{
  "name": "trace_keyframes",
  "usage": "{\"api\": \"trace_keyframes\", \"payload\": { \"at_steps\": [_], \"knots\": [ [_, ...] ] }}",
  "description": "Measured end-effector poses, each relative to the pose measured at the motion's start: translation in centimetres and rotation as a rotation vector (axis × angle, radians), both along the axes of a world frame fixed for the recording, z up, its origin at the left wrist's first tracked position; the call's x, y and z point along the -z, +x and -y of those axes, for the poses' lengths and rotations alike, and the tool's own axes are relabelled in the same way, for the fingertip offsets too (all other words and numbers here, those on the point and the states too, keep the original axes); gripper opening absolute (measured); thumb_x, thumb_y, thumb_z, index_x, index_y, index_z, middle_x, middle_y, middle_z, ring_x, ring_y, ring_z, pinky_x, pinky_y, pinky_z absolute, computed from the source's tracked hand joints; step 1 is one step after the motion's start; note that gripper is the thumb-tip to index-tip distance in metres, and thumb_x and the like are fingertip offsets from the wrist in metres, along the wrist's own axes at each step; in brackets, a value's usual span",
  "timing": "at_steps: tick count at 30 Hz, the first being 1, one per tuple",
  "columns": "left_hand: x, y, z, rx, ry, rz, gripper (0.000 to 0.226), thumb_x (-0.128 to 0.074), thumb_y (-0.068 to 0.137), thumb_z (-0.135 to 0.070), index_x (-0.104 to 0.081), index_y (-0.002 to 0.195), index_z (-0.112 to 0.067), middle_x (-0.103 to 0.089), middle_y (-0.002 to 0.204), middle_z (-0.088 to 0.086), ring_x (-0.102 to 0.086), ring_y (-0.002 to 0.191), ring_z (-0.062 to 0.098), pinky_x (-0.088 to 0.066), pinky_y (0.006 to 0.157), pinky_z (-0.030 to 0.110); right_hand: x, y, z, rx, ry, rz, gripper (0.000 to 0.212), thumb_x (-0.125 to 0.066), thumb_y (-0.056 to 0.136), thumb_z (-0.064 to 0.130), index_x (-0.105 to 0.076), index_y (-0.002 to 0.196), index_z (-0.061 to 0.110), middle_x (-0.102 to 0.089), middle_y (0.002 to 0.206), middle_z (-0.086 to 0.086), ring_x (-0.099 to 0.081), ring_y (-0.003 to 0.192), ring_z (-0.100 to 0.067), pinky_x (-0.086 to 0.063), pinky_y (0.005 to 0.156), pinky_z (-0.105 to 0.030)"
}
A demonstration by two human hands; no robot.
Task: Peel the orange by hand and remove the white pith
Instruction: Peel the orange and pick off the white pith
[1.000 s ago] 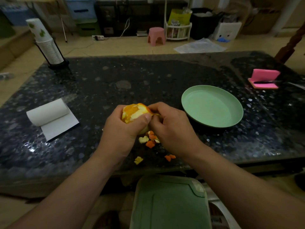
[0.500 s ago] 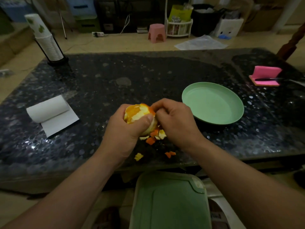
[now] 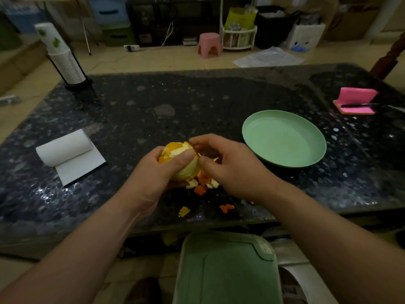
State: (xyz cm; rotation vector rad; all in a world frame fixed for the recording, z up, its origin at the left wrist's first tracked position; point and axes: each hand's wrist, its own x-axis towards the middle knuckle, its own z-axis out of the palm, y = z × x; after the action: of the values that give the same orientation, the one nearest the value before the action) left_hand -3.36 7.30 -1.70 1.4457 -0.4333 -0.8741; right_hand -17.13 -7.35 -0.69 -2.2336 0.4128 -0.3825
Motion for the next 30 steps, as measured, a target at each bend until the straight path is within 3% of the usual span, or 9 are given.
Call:
{"api": "trace_keyframes", "payload": {
  "at_steps": [2,7,10,13,17,23,26,30],
  "knots": [
    [-0.2,0.1,-0.2,0.033,0.028,0.025,0.072,-0.081,0.069,-0.054,-0.067,0.125,-0.011,-0.079,0.111,0.014,-0.078,0.094,0.027,-0.063,0.073,0.037,-0.6,-0.4,-0.1,-0.049,-0.119,-0.018,0.041,-0.066,0.101,0.032,-0.059,0.14,0.038,-0.07,0.123,0.018,-0.068,0.104,0.001,-0.06,0.086,-0.027],
    [-0.3,-0.1,-0.4,0.077,0.096,0.075,0.07,-0.084,0.072,-0.068,-0.074,0.115,-0.013,-0.08,0.102,0.012,-0.076,0.083,0.022,-0.058,0.064,0.032,-1.2,-0.7,-0.4,-0.075,-0.395,-0.017,0.028,-0.063,0.098,0.041,-0.058,0.124,0.031,-0.074,0.101,0.007,-0.071,0.084,-0.013,-0.059,0.072,-0.042],
    [-0.6,-0.4,-0.4,0.091,0.101,0.069,0.076,-0.084,0.068,-0.07,-0.075,0.115,-0.011,-0.08,0.105,0.014,-0.076,0.086,0.025,-0.059,0.067,0.034,-1.0,-0.6,-1.0,-0.064,-0.524,0.045,0.018,-0.064,0.097,0.036,-0.053,0.106,0.025,-0.07,0.084,0.003,-0.065,0.07,-0.019,-0.054,0.06,-0.04],
    [-0.8,-0.7,-0.4,0.089,0.082,0.065,0.072,-0.082,0.068,-0.063,-0.074,0.114,-0.008,-0.08,0.1,0.013,-0.076,0.082,0.023,-0.058,0.062,0.03,-0.5,-0.4,-1.3,-0.028,-0.534,0.119,0.025,-0.067,0.092,0.025,-0.041,0.091,0.027,-0.056,0.068,0.006,-0.053,0.057,-0.02,-0.041,0.051,-0.035],
    [-0.8,-0.7,-0.4,0.088,0.068,0.063,0.07,-0.083,0.07,-0.06,-0.074,0.116,-0.007,-0.079,0.1,0.014,-0.075,0.082,0.022,-0.059,0.063,0.031,0.0,-0.3,-1.1,0.007,-0.426,0.156,0.013,-0.065,0.091,0.023,-0.052,0.093,0.022,-0.056,0.068,0.004,-0.054,0.059,-0.018,-0.047,0.053,-0.041],
    [-0.5,-0.4,-0.4,0.075,0.067,0.064,0.073,-0.087,0.068,-0.064,-0.074,0.118,-0.011,-0.079,0.106,0.015,-0.076,0.088,0.025,-0.059,0.067,0.035,0.4,-0.2,-1.2,0.021,-0.109,0.168,0.011,-0.067,0.097,0.02,-0.059,0.099,0.026,-0.065,0.071,0.001,-0.061,0.062,-0.016,-0.053,0.056,-0.043],
    [-0.9,-0.2,-0.6,0.105,0.073,0.061,0.068,-0.087,0.071,-0.064,-0.075,0.115,-0.013,-0.079,0.106,0.015,-0.076,0.089,0.026,-0.059,0.069,0.036,-0.3,-0.5,-0.6,-0.06,-0.27,0.095,0.015,-0.065,0.099,0.031,-0.057,0.111,0.028,-0.072,0.089,0.004,-0.07,0.079,-0.015,-0.058,0.065,-0.043],
    [-1.4,-0.6,-0.6,0.13,0.071,0.086,0.055,-0.08,0.076,-0.051,-0.075,0.113,-0.011,-0.079,0.099,0.011,-0.075,0.082,0.021,-0.059,0.062,0.029,-0.6,-0.5,-0.9,-0.063,-0.452,0.078,0.017,-0.065,0.098,0.027,-0.051,0.108,0.023,-0.064,0.077,0.003,-0.06,0.064,-0.019,-0.051,0.057,-0.043]
  ]
}}
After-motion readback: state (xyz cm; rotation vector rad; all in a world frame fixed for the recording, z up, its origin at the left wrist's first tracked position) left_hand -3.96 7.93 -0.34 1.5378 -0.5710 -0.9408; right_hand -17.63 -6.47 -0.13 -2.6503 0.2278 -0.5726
